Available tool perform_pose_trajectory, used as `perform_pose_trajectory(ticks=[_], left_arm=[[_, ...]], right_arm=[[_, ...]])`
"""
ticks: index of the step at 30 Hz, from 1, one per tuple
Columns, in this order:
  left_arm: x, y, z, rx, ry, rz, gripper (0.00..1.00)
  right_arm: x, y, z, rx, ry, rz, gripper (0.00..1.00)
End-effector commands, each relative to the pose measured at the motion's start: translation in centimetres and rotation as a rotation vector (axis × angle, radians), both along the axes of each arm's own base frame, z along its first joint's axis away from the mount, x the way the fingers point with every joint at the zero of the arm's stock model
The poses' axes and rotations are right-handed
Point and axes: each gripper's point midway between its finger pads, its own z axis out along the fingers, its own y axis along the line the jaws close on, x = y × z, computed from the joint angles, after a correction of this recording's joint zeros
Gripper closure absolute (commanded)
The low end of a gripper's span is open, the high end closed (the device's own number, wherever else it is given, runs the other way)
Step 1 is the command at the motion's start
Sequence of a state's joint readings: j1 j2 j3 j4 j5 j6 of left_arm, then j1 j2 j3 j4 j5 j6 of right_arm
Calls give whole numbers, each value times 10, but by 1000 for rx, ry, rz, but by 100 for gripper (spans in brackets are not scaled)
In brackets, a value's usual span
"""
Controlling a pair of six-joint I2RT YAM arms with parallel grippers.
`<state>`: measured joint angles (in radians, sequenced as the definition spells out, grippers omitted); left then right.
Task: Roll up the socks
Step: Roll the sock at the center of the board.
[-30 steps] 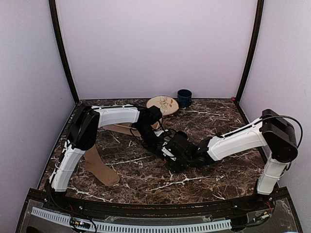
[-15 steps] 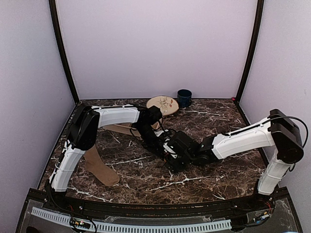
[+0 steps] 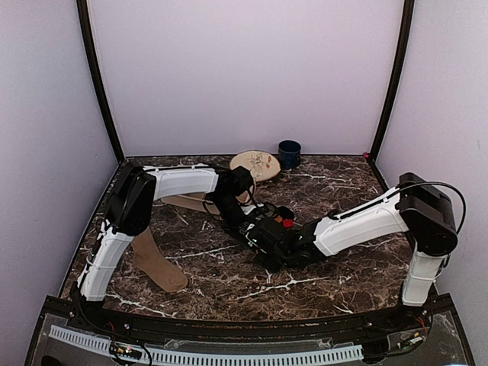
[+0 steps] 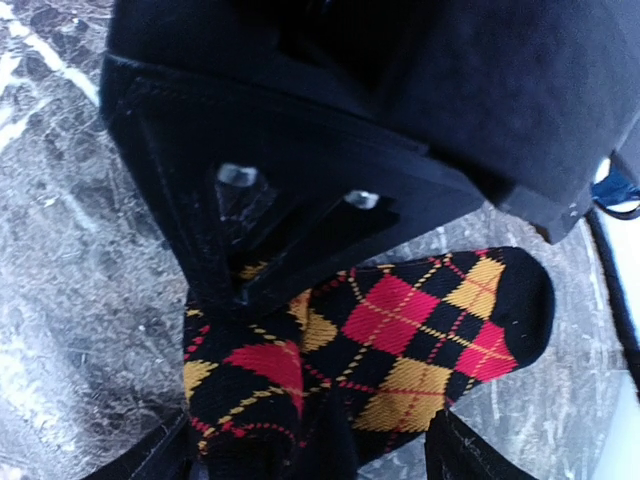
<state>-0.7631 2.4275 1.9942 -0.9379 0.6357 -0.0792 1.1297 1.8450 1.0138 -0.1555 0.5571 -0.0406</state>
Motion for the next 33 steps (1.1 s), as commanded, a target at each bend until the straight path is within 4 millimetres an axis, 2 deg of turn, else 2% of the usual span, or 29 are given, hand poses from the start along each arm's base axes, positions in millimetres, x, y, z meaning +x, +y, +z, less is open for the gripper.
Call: perform_pose_trajectory(ticks=[1, 15, 22, 25, 29, 33], left_arm=[[-18, 18, -24, 103, 61, -19, 89], [-18, 14, -24, 82, 68, -23, 89], [-18, 12, -23, 71, 71, -26, 89], [-18, 12, -22, 70, 70, -29, 89], [-19, 12, -21, 66, 72, -32, 89], [-20, 12, -21, 65, 73, -36, 89]], right_arm=[[18, 5, 11, -26, -112, -14, 21], [16, 10, 8, -103, -139, 101, 16], [6, 20, 0, -98, -87, 176, 9], [5, 22, -2, -108, -92, 185, 0], [6, 22, -6, -124, -96, 193, 0], [4, 21, -15, -140, -74, 194, 7]])
